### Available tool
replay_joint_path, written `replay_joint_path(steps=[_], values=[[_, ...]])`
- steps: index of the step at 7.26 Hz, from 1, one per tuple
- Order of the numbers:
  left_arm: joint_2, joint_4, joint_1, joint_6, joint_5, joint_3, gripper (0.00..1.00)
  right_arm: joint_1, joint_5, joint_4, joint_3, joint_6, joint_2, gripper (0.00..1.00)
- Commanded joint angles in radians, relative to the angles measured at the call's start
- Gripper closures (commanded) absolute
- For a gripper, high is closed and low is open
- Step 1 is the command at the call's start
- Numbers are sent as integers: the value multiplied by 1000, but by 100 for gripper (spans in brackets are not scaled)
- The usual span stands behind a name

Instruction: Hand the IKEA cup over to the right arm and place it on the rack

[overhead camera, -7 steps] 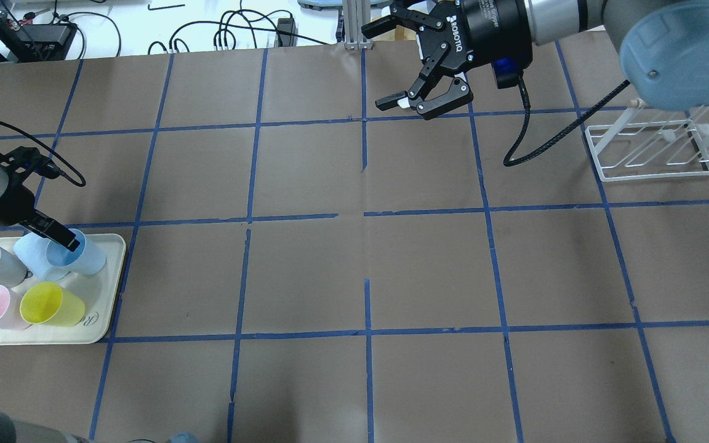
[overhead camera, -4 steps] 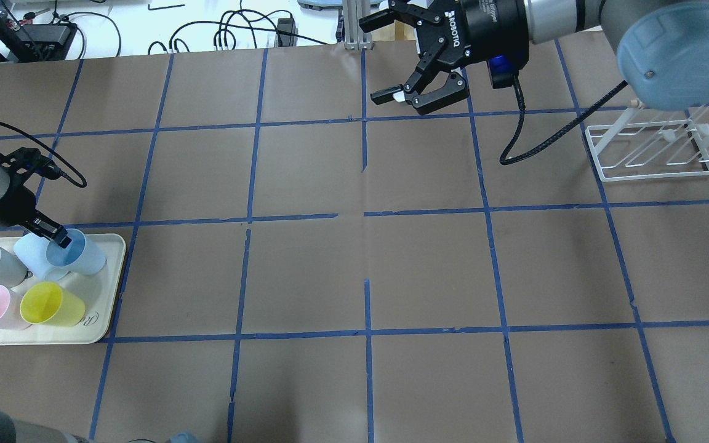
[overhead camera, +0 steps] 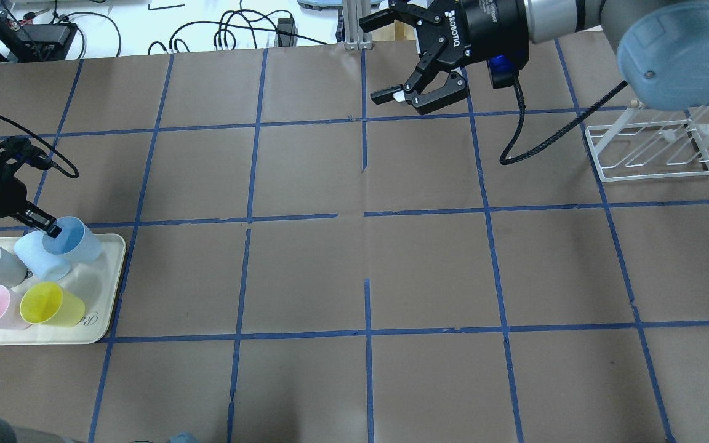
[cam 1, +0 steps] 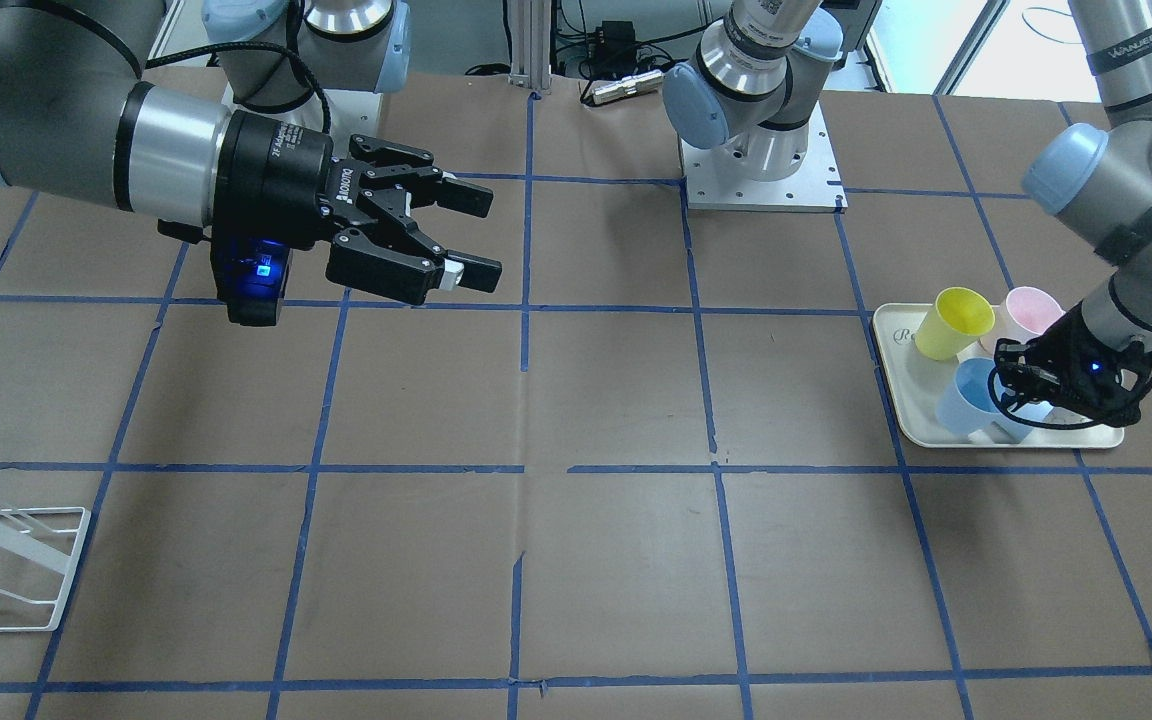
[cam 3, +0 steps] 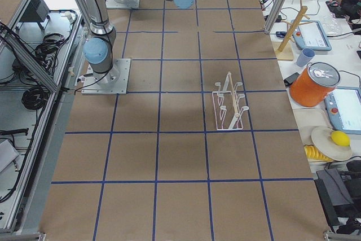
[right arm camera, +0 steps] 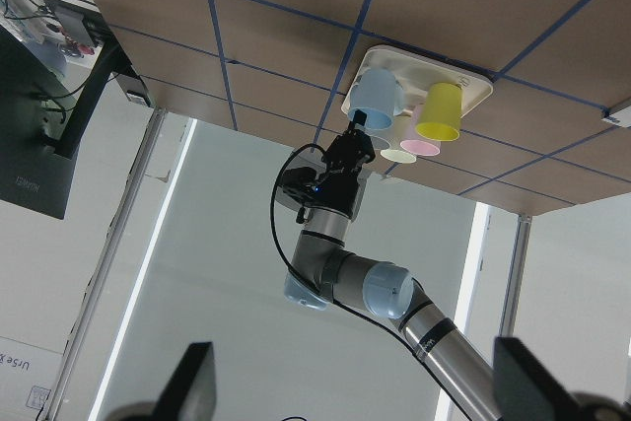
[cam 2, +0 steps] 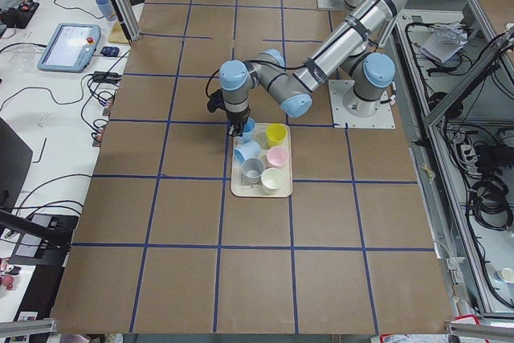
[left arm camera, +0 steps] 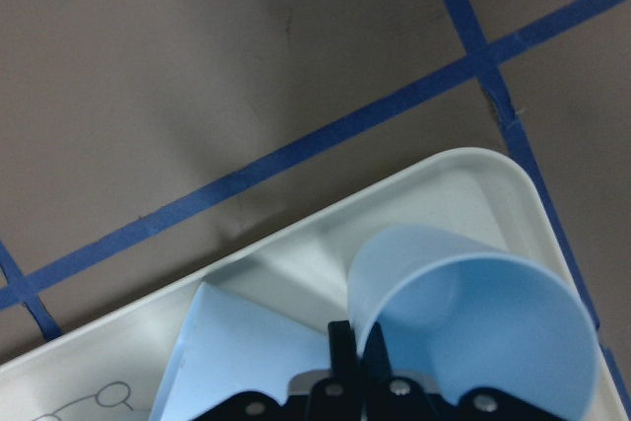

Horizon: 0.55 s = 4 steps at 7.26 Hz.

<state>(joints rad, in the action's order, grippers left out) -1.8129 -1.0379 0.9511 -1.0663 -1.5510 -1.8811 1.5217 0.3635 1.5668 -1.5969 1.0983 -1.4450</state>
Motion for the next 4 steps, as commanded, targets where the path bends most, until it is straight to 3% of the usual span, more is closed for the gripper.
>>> replay_joint_path(steps=[1,3,4], values=[[42,-245,0,137,285,106,100,-3,2,-2,0,2,0,0],[67,-390,14,270,711,97,100,-6,2,-5,0,5,2,0],[87,-497,34,334,976,77,100,-8,-1,-4,2,20,2,0]])
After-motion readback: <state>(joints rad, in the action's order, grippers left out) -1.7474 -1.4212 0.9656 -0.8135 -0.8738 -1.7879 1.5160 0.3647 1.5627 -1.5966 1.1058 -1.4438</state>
